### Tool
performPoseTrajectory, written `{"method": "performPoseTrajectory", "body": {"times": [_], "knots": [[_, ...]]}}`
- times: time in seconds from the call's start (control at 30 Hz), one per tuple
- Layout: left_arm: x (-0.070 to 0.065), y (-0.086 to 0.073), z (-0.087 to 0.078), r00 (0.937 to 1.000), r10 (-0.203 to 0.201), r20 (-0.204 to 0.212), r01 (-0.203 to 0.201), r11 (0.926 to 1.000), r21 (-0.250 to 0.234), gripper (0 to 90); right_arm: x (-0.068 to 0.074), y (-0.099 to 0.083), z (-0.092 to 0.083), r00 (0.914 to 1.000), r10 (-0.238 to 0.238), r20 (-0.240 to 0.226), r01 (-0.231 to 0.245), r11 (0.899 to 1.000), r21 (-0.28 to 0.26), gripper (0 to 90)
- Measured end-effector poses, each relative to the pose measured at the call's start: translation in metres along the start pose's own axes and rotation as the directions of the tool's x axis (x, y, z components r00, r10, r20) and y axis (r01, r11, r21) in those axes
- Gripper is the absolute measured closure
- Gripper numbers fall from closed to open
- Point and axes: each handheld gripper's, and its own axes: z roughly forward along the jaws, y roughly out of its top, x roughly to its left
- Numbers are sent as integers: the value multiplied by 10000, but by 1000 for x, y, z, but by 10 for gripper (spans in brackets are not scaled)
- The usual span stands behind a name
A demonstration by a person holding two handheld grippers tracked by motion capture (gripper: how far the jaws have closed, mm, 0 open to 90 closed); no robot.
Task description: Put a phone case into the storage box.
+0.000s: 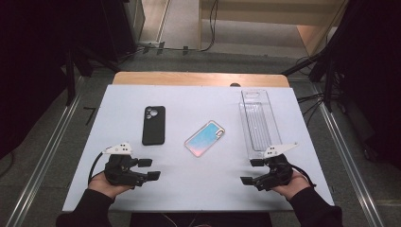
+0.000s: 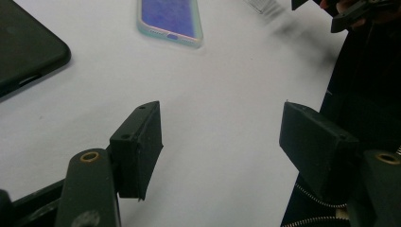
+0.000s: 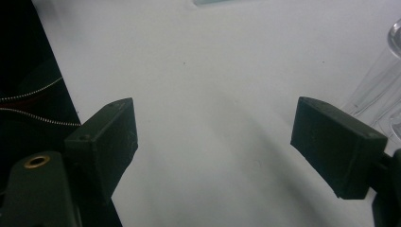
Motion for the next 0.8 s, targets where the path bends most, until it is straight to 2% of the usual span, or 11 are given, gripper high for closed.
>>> {"method": "performPoseTrajectory", "body": {"times": [0.43, 0.8], "knots": [[1, -1, 2, 9999, -17, -132, 18, 10000, 90, 310, 1, -1, 2, 9999, 8, 164, -12, 9997, 246, 136], [1, -1, 3, 9997, 50, -221, -47, 9999, 135, 310, 1, -2, 1, 10000, 19, 60, -21, 9998, 207, 136]]}}
